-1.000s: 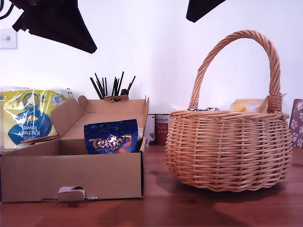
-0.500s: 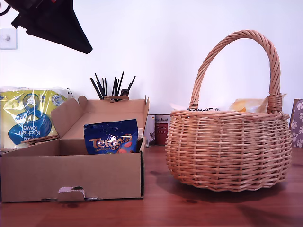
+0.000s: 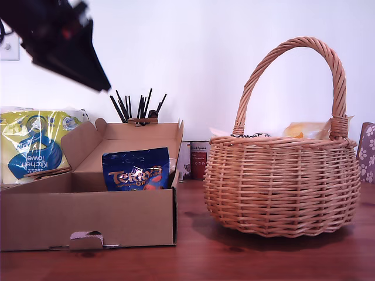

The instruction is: Move the bags of Easter eggs from the cardboard box on the left into the woven basket on the right side.

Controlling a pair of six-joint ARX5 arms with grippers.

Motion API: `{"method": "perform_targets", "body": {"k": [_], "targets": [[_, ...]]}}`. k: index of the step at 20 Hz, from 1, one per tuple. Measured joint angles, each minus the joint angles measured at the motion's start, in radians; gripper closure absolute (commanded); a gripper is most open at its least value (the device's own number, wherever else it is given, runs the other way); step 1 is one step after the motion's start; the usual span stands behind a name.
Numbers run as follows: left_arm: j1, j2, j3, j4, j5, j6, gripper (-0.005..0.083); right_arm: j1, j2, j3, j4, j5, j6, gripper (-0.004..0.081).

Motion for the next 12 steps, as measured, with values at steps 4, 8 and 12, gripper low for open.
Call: {"method": "perform_targets", "body": {"k": [4, 8, 12], "targets": [[0.04, 0.115, 0.0, 0.164, 0.05, 0.106, 0.0009, 0.0, 0.007, 0.0, -0.014, -0.003, -0.001, 0.0783], [0.106, 0.28, 0.003, 0.295, 0.154, 0.159, 0.0009, 0.0, 0.007, 0.0, -0.017, -0.019, -0.001, 0.0783], [0.159, 0.441, 0.033, 0.27, 0.234, 0.169, 0.0009, 0.0, 0.008, 0.0, -0.044, -0.06, 0.0, 0.0783]]}}
